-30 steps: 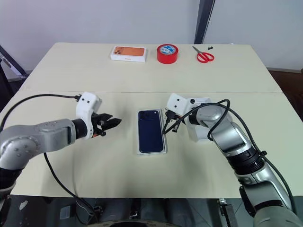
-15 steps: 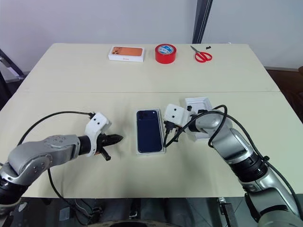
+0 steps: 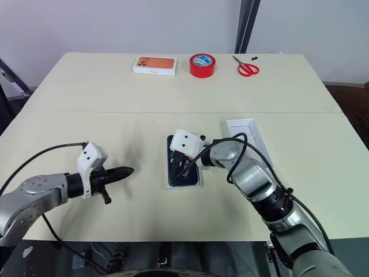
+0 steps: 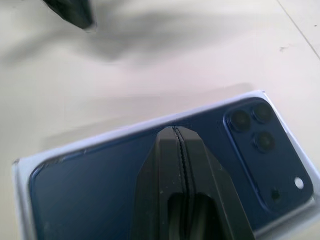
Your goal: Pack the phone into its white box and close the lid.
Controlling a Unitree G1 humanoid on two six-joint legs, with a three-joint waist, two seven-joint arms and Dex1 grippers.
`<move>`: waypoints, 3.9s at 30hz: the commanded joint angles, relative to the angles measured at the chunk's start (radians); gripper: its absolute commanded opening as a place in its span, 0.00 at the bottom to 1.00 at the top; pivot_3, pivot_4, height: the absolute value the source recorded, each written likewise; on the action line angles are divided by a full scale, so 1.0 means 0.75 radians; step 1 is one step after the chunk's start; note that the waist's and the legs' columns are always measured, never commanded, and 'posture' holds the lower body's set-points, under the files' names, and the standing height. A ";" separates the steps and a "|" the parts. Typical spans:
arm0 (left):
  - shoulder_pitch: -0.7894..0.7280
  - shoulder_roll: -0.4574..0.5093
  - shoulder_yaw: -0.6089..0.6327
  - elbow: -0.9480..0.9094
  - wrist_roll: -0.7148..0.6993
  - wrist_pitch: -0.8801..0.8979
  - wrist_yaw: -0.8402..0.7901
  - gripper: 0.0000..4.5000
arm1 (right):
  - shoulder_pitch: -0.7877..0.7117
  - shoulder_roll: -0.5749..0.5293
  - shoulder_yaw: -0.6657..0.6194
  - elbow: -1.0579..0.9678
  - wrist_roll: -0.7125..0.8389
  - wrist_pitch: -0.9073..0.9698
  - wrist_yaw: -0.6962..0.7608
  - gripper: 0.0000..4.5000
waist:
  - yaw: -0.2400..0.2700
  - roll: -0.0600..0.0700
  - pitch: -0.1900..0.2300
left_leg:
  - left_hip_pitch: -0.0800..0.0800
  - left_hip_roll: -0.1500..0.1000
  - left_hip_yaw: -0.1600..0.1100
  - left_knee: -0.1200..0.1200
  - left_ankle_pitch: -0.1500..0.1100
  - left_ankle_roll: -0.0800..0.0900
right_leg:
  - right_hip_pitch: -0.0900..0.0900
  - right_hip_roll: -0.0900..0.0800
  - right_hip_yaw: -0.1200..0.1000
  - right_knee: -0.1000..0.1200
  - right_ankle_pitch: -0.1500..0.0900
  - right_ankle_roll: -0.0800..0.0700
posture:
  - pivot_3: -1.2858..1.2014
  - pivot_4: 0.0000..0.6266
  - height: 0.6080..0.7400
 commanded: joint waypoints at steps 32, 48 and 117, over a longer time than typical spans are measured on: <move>-0.158 -0.148 -0.074 -0.098 0.167 0.098 0.005 0.02 | -0.048 -0.205 -0.225 -0.123 0.072 0.071 0.041 0.00 | 0.008 0.002 0.000 | 0.000 -0.002 0.000 0.000 -0.001 0.002 | 0.001 -0.002 -0.001 0.000 0.000 0.000 | 0.52 0.24 0.88; -0.653 -0.329 -0.525 0.056 0.365 0.489 0.107 0.02 | 0.034 -0.326 -0.017 -0.087 -0.082 -0.023 0.066 0.00 | 0.005 0.002 0.001 | 0.000 0.000 0.001 0.003 -0.001 0.003 | -0.001 0.003 0.000 0.005 0.000 0.001 | 0.52 0.24 0.88; -0.616 -0.493 -0.511 0.112 0.533 -0.305 -0.385 0.00 | 0.161 -0.460 -0.681 -0.241 0.346 1.065 -0.180 0.74 | 0.037 0.008 0.000 | -0.002 -0.001 -0.001 0.019 -0.009 0.015 | 0.014 -0.003 -0.002 -0.008 0.000 0.002 | 0.52 0.24 0.88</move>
